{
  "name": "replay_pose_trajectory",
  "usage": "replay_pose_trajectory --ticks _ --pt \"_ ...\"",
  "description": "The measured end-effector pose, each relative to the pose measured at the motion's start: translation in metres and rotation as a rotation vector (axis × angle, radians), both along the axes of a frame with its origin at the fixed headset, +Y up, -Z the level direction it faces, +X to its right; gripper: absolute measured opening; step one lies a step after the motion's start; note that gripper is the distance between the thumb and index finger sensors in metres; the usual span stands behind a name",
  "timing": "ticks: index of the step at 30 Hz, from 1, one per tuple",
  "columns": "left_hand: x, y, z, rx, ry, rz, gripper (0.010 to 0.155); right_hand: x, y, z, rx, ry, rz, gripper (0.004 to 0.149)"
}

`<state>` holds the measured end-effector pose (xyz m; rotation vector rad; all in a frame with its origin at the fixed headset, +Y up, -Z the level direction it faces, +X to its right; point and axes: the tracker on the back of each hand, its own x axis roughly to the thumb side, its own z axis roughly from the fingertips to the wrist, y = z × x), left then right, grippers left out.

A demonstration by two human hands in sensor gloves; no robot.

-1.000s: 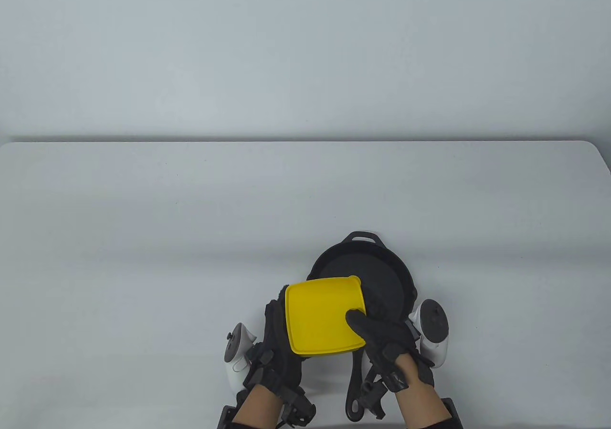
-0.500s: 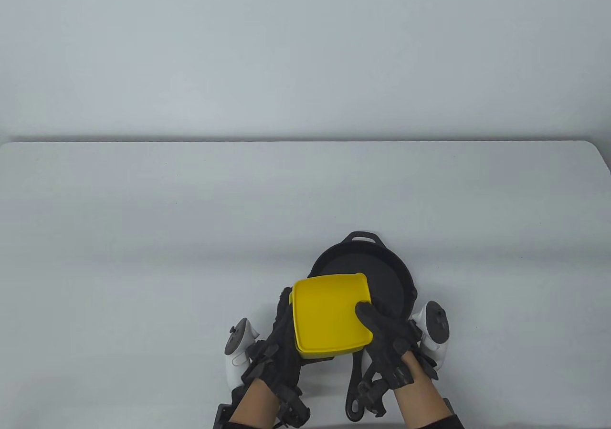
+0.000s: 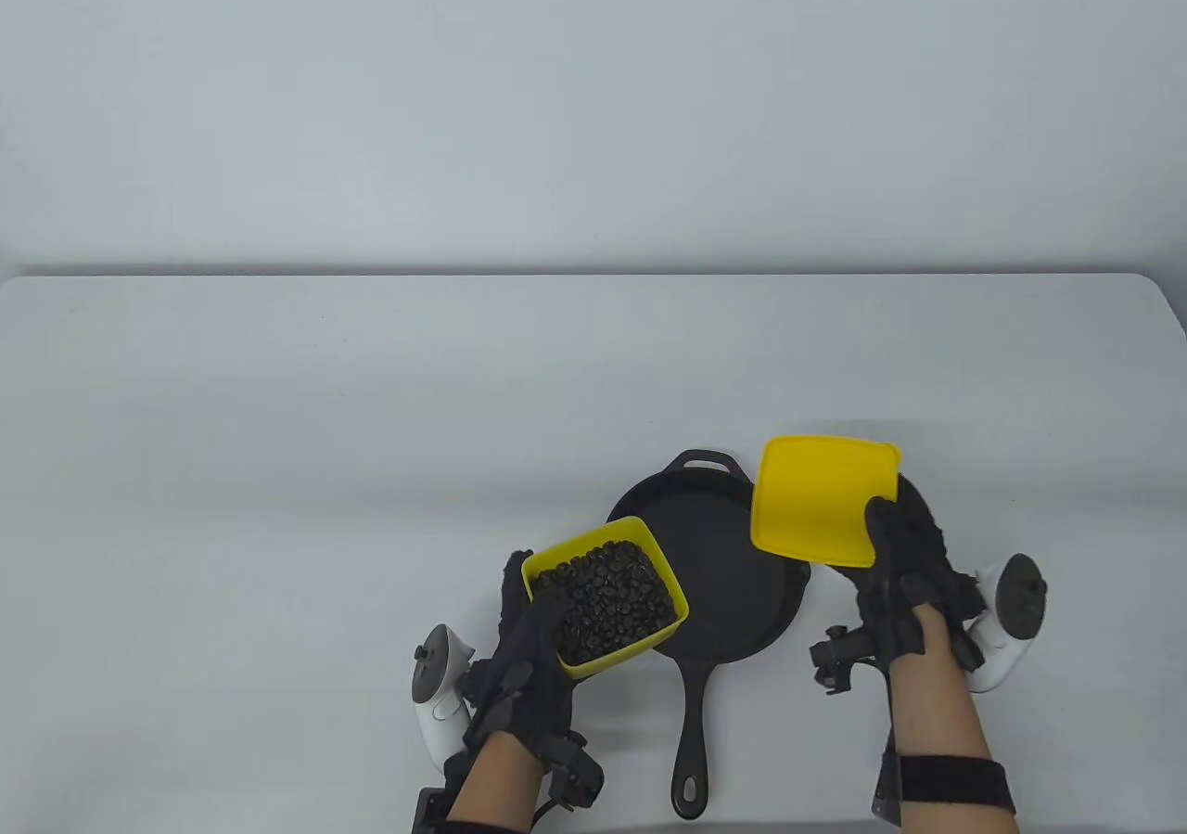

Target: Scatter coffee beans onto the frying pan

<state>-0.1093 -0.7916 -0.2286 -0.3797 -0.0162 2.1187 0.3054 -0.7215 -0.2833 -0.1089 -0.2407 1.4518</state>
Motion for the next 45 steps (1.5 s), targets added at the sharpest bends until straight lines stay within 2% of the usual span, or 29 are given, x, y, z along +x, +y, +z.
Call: replay_pose_trajectory --ticks 2,4,8,12,15,19,20,22,25,27,31,33,35,39,43,45 --pt "0.000 -0.001 -0.001 -0.004 -0.005 0.016 0.080 0.029 -0.008 0.003 -0.106 -0.102 0.116 0.056" --pt "0.002 0.000 0.000 -0.003 -0.007 -0.001 0.080 0.048 -0.018 0.007 -0.213 -0.132 0.188 0.056" --pt "0.005 0.000 0.000 -0.008 -0.021 0.006 0.080 0.064 -0.037 0.011 -0.380 -0.098 0.258 0.055" --pt "0.005 -0.001 0.000 -0.014 -0.027 -0.010 0.080 0.067 -0.047 0.012 -0.432 -0.095 0.367 0.055" --pt "0.004 -0.001 0.001 -0.020 -0.026 -0.026 0.080 0.067 -0.046 0.013 -0.444 -0.131 0.500 0.064" --pt "0.003 -0.001 0.001 -0.025 -0.017 -0.034 0.080 0.067 -0.031 0.021 -0.439 -0.345 0.712 0.071" --pt "0.003 -0.001 0.001 -0.026 -0.017 -0.038 0.080 0.066 -0.027 0.022 -0.424 -0.366 0.741 0.070" --pt "0.004 -0.001 0.001 -0.029 -0.015 -0.047 0.081 0.055 -0.011 0.019 -0.303 -0.367 0.772 0.070" --pt "0.005 -0.002 0.000 -0.030 -0.013 -0.050 0.081 0.024 0.017 0.010 -0.084 -0.274 0.764 0.068" --pt "0.005 -0.002 0.000 -0.030 -0.015 -0.061 0.080 -0.008 0.045 0.007 0.081 -0.207 0.829 0.068" --pt "0.005 -0.003 -0.001 -0.019 -0.016 -0.087 0.080 -0.091 0.096 0.023 0.371 -0.215 1.348 0.069" --pt "0.005 -0.003 -0.001 -0.014 -0.013 -0.094 0.080 -0.127 0.111 0.033 0.481 -0.242 1.469 0.069" --pt "0.004 -0.004 -0.002 -0.005 -0.003 -0.115 0.080 -0.158 0.114 0.035 0.518 -0.193 1.436 0.071" --pt "0.003 -0.006 -0.002 0.004 0.016 -0.155 0.080 -0.205 0.103 0.022 0.461 0.092 1.265 0.069" --pt "0.003 -0.007 -0.002 0.000 0.044 -0.139 0.080 -0.231 0.077 0.003 0.170 0.537 1.031 0.072" --pt "0.003 -0.008 -0.003 -0.004 0.052 -0.137 0.080 -0.237 0.070 -0.003 0.063 0.635 1.085 0.076"
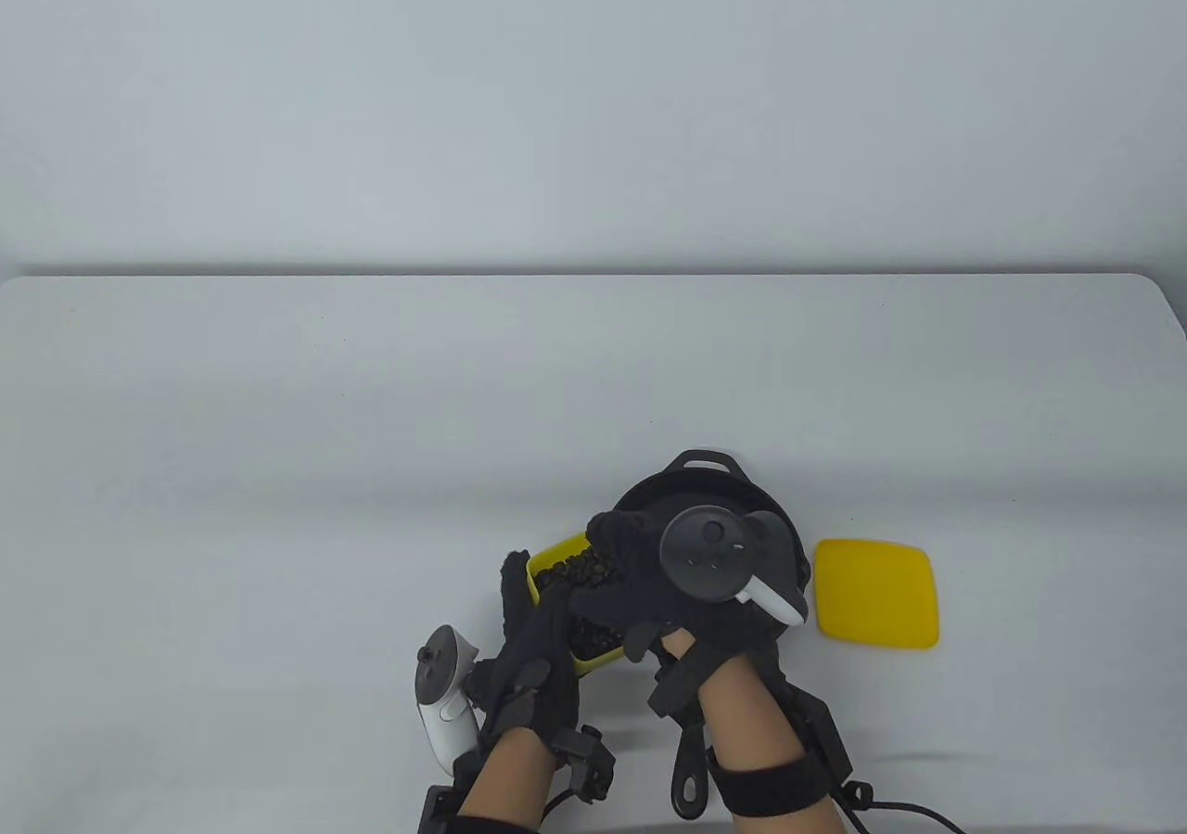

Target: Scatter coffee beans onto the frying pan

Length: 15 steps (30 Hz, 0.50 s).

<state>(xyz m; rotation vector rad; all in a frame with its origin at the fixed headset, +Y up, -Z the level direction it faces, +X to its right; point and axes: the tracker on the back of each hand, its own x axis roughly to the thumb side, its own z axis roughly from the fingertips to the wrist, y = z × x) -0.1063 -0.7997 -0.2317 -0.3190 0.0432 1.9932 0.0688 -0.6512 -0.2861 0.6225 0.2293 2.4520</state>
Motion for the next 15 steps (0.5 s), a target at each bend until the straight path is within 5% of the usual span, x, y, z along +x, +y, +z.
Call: replay_pose_trajectory --ticks 5,10,15 --pt "0.004 0.000 -0.001 0.009 0.025 -0.007 0.079 -0.015 -0.018 -0.008 -0.118 0.025 0.221 0.092" --pt "0.004 -0.002 0.003 -0.023 0.047 0.010 0.079 -0.027 -0.037 -0.014 -0.182 0.049 0.226 0.082" --pt "0.004 -0.003 0.004 -0.019 0.051 -0.034 0.079 -0.025 -0.052 -0.019 -0.246 0.061 0.142 0.058"
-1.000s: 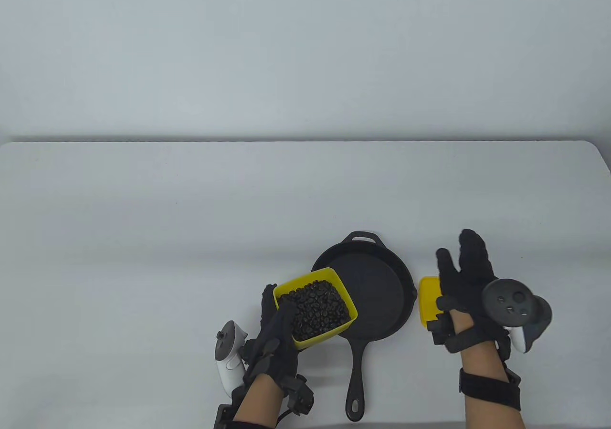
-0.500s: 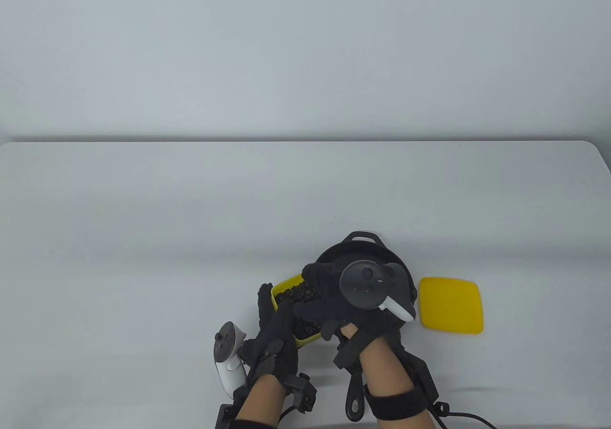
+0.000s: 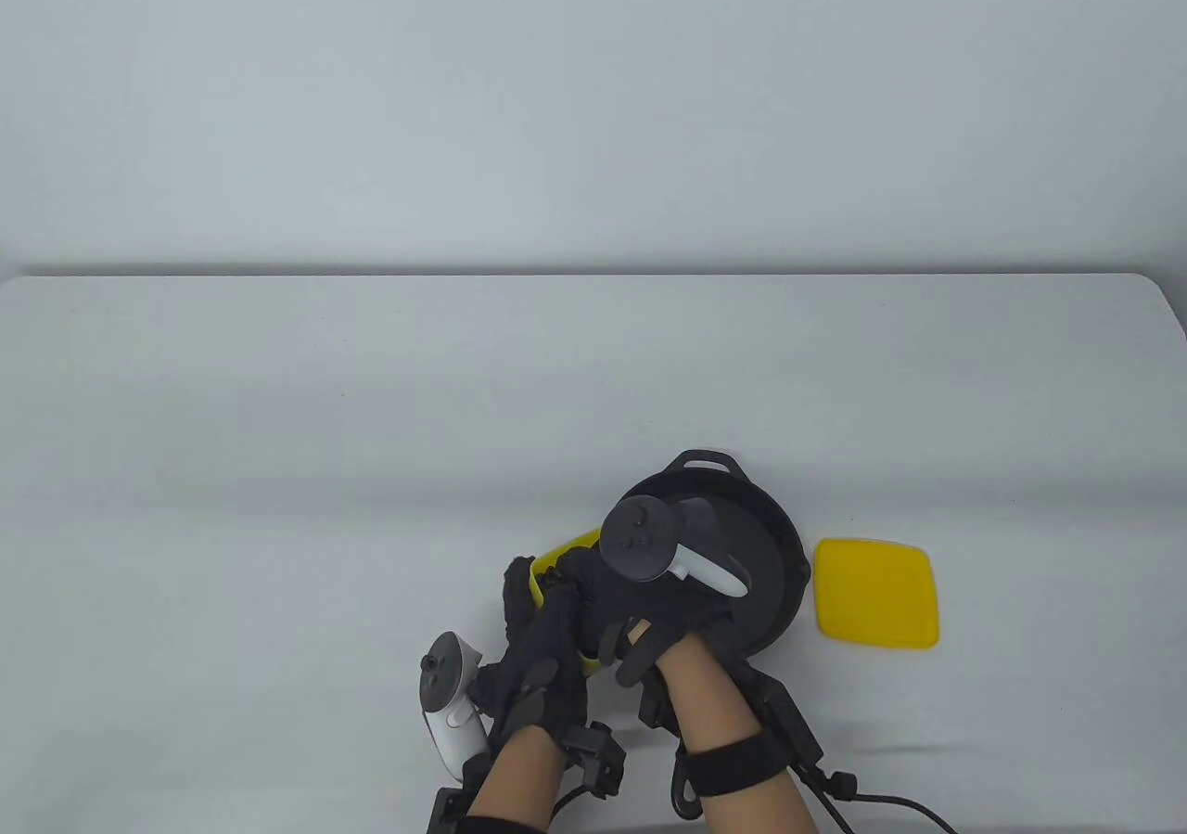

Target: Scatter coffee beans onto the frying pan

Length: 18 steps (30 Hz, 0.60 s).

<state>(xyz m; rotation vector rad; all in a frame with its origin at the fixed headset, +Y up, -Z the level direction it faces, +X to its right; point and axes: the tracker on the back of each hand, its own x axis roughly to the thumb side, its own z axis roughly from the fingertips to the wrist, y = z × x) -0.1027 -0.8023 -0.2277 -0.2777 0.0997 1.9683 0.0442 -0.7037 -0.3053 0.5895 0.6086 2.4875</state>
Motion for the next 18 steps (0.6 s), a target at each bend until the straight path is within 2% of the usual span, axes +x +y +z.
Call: replay_pose_trajectory --ticks 7,12,18 --pt "0.004 0.000 -0.001 0.020 -0.022 0.005 0.078 0.017 -0.001 0.006 0.053 -0.096 -0.115 0.036" --pt "0.004 -0.001 0.000 0.010 -0.050 0.015 0.078 0.027 -0.002 0.010 0.073 -0.152 -0.199 0.035" --pt "0.002 -0.006 0.000 -0.028 -0.060 0.012 0.079 0.040 -0.010 0.009 0.031 -0.212 -0.391 0.035"
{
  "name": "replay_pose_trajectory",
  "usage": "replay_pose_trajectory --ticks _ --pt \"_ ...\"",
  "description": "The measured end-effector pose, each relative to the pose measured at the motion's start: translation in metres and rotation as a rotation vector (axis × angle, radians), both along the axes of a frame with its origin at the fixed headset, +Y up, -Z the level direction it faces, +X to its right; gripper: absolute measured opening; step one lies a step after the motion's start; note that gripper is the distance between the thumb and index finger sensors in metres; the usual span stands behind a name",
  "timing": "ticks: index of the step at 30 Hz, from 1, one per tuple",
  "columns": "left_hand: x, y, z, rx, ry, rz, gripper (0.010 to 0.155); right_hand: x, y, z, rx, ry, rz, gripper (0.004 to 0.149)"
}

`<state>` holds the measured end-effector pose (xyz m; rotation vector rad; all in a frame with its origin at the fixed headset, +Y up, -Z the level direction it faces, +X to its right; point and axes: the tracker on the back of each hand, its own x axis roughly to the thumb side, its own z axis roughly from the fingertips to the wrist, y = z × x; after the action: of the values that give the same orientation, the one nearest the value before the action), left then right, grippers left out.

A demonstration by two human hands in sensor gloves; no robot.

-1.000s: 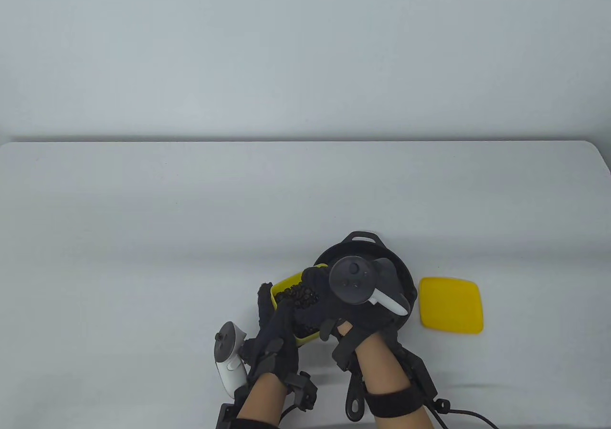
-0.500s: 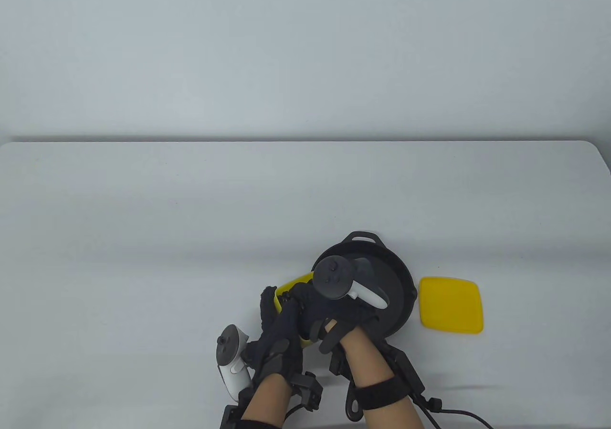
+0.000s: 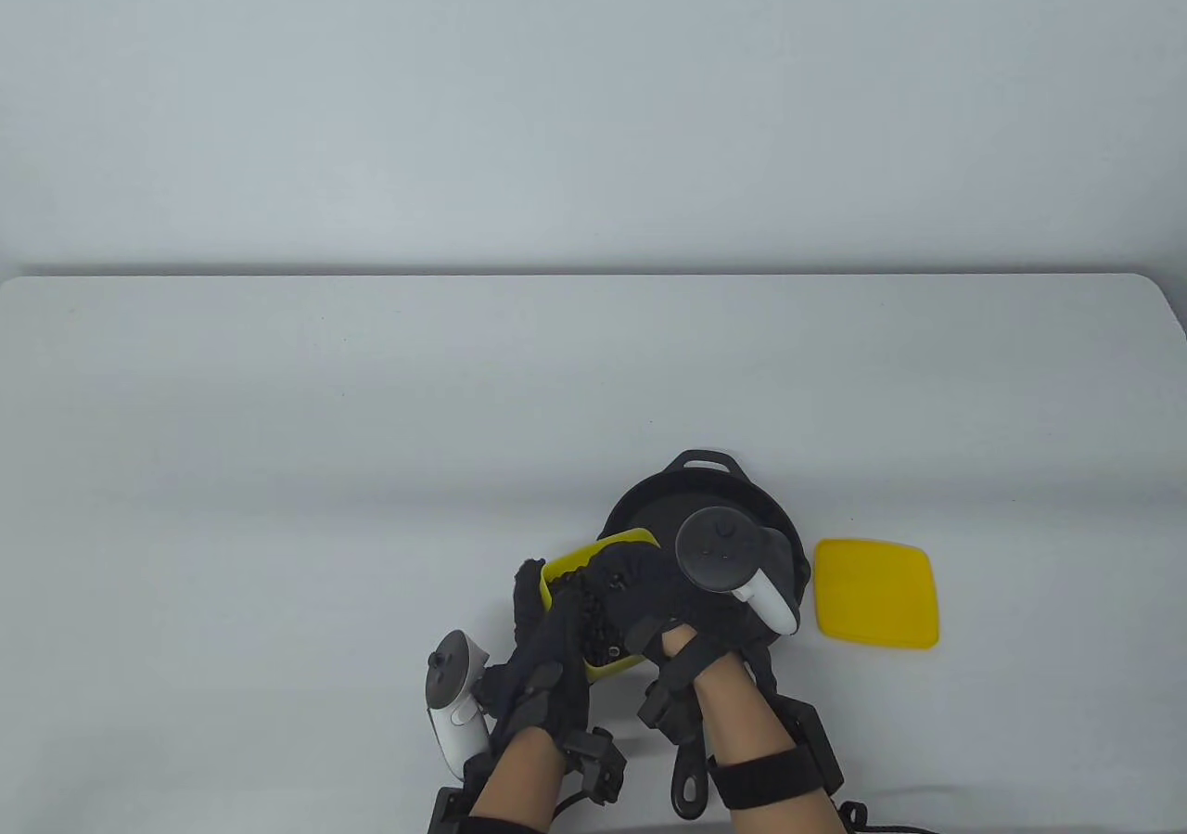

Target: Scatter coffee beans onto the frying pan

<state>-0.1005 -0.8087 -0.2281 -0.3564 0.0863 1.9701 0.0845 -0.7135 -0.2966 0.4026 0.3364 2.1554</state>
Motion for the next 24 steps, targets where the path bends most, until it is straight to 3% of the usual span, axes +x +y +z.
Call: replay_pose_trajectory --ticks 8,16,24 --pt "0.007 -0.003 -0.001 -0.030 -0.067 0.012 0.079 0.013 -0.007 -0.002 -0.035 -0.052 -0.175 0.035" --pt "0.000 -0.007 -0.001 -0.070 -0.025 0.042 0.080 0.046 -0.010 -0.008 -0.123 -0.191 -0.417 0.035" --pt "-0.008 -0.007 -0.002 -0.075 0.055 0.046 0.080 0.101 -0.036 -0.018 -0.197 -0.411 -0.415 0.035"
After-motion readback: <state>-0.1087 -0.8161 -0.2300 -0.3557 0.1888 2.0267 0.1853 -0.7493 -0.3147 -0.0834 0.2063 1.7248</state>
